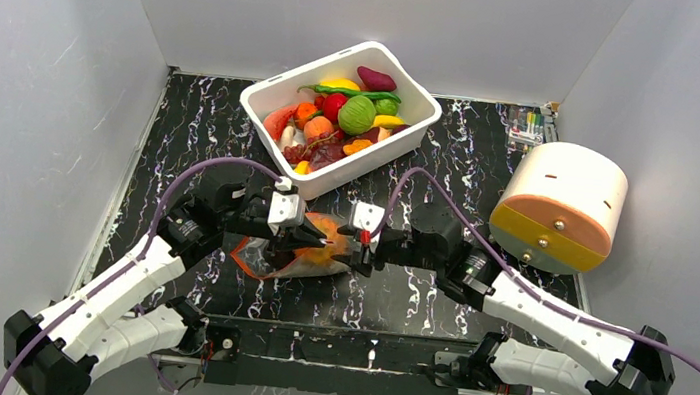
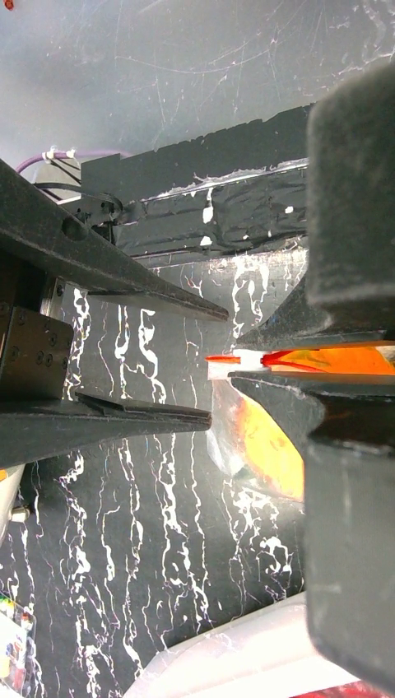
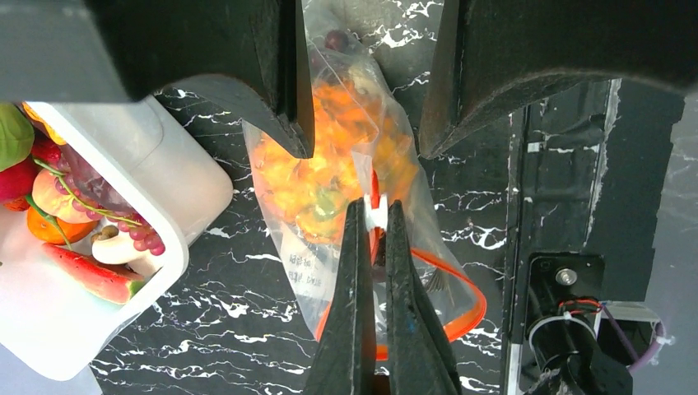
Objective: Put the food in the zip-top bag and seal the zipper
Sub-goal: Zip the zipper food storage bag at the center of the board.
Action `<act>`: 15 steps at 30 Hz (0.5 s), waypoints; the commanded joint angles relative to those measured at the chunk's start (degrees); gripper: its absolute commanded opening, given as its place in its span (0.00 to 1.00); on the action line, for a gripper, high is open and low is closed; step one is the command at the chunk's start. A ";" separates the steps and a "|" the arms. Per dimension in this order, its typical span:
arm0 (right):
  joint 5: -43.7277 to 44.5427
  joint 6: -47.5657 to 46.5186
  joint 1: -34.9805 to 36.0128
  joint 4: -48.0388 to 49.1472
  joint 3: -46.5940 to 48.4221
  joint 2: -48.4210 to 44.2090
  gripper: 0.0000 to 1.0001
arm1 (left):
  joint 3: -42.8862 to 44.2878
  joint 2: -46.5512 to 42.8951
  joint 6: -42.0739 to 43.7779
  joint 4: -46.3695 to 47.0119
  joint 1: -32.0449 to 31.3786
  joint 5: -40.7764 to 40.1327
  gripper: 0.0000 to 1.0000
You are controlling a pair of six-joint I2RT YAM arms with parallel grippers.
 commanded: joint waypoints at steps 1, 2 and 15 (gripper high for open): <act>-0.93 -2.37 0.03 -0.45 3.56 -1.39 0.48 | 2.29 -0.81 0.30 1.38 -0.07 2.24 0.00; -0.97 -2.19 0.05 0.16 3.79 -0.90 0.48 | 2.29 -0.90 0.17 1.57 -0.05 2.38 0.00; 0.64 -4.22 1.35 -0.46 9.70 6.72 0.45 | 3.18 0.26 -0.04 0.85 -0.04 2.99 0.00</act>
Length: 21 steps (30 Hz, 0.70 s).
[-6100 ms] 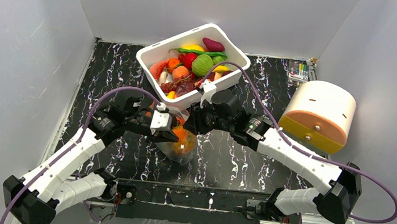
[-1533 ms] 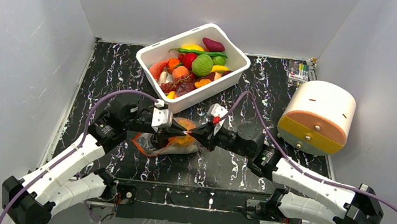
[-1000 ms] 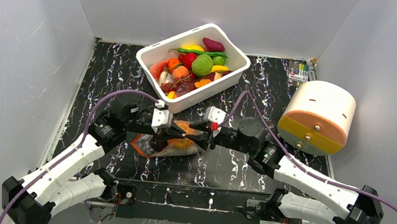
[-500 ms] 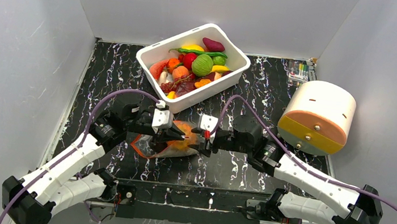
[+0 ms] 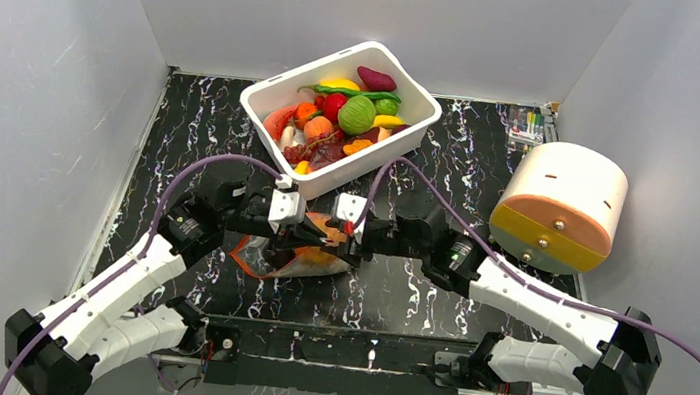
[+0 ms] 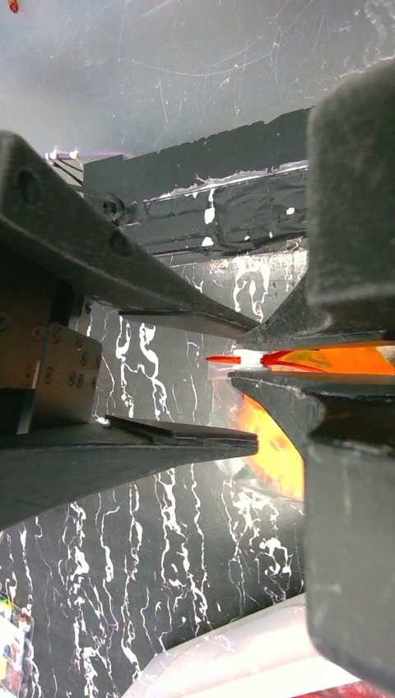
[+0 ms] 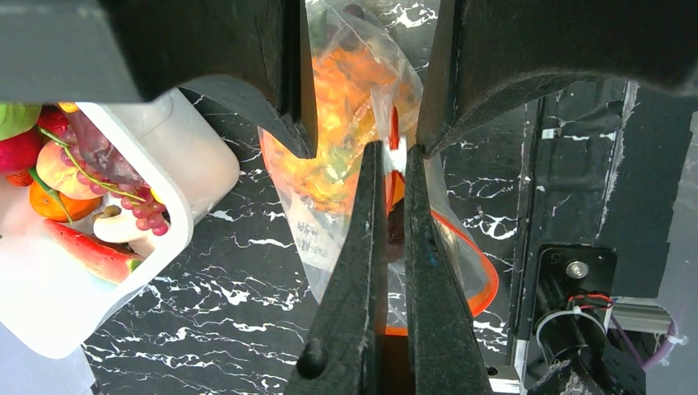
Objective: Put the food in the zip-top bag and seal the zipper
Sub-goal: Zip the zipper food storage bag at the center of the board.
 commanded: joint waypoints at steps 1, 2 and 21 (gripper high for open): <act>1.49 -2.60 1.05 0.23 4.27 0.88 0.45 | 2.86 0.00 0.50 0.79 -0.23 2.69 0.00; 1.62 -2.88 1.17 -0.34 4.34 0.90 0.44 | 2.86 0.06 0.69 0.60 -0.29 2.73 0.00; 4.90 -4.12 1.85 -0.33 4.96 1.94 0.00 | 2.24 0.24 1.65 -0.17 -0.25 2.07 0.00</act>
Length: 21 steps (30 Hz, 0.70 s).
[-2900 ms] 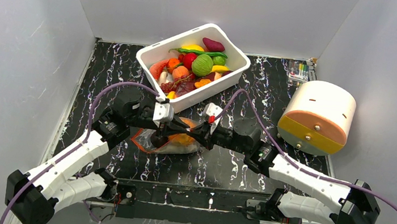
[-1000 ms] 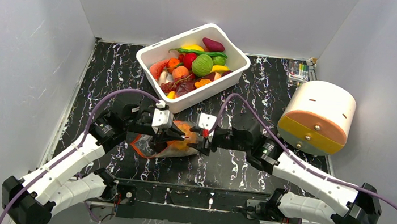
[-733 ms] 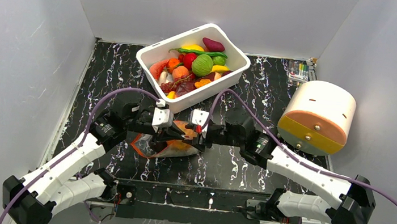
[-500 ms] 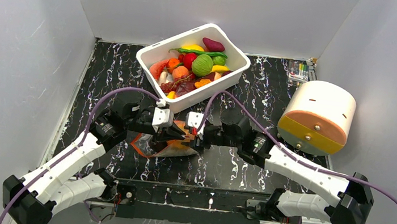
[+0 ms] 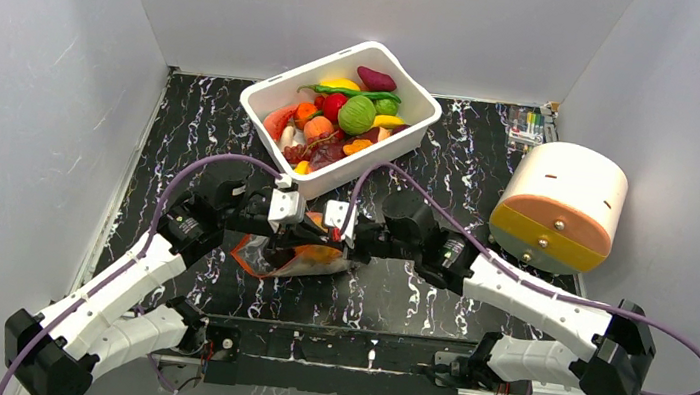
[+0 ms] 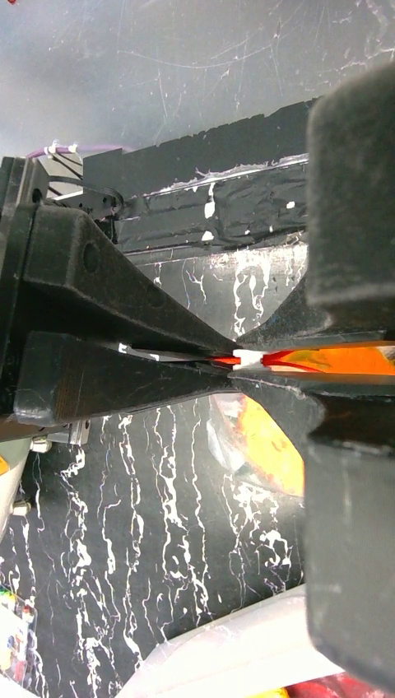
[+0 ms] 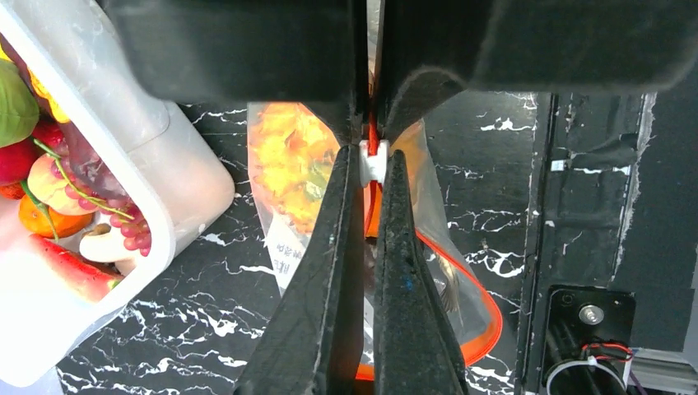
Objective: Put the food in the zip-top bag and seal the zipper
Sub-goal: Zip the zipper food storage bag at the center of the board.
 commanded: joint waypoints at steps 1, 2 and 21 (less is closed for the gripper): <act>2.48 1.26 0.31 6.99 1.59 -1.88 0.00 | 1.79 -0.11 1.83 -0.89 -0.25 1.68 0.00; 3.00 2.08 0.31 8.42 0.83 -2.80 0.00 | 1.94 -0.34 2.48 -1.99 -0.25 1.34 0.00; 6.90 9.26 0.31 18.00 -8.00 -11.79 0.00 | 0.95 -4.58 4.30 -8.17 -0.30 -5.12 0.00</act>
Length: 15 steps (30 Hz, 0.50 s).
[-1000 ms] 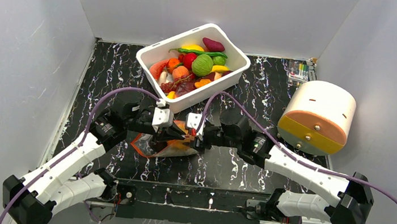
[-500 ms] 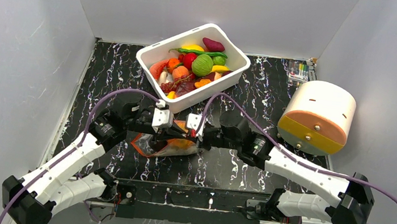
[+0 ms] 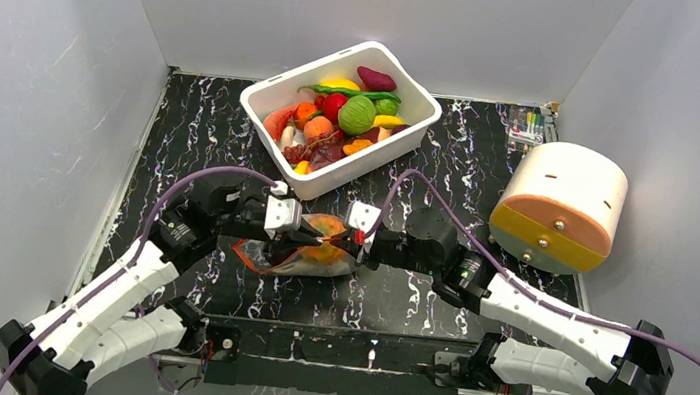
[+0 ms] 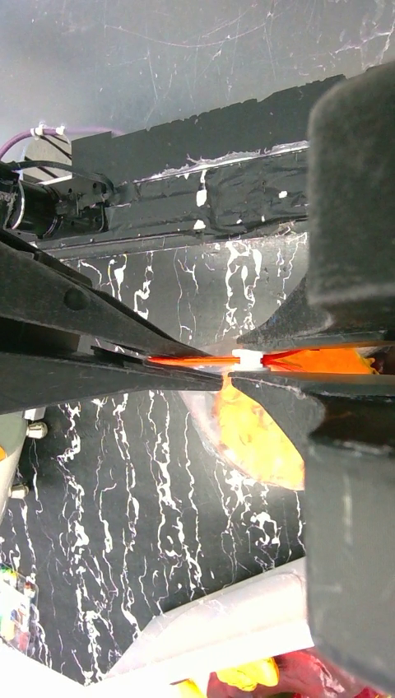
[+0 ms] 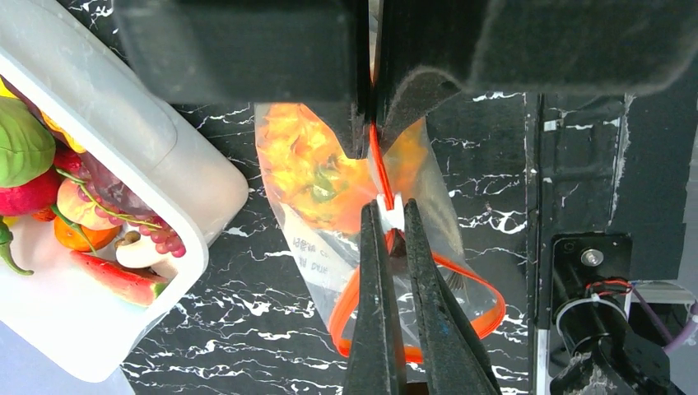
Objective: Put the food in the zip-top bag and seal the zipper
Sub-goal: Zip the zipper food storage bag at the center of the board.
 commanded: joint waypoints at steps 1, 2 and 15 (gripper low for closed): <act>2.91 2.07 -0.35 7.95 0.83 -4.02 0.00 | 0.73 -1.73 1.69 -4.81 0.19 -1.73 0.00; 3.38 2.43 -0.37 7.85 0.83 -4.10 0.00 | 0.58 -1.82 1.72 -4.64 0.20 -1.80 0.00; 14.84 10.69 -0.36 2.45 1.35 -7.12 0.00 | 4.24 -1.97 1.88 -8.47 0.25 -1.94 0.00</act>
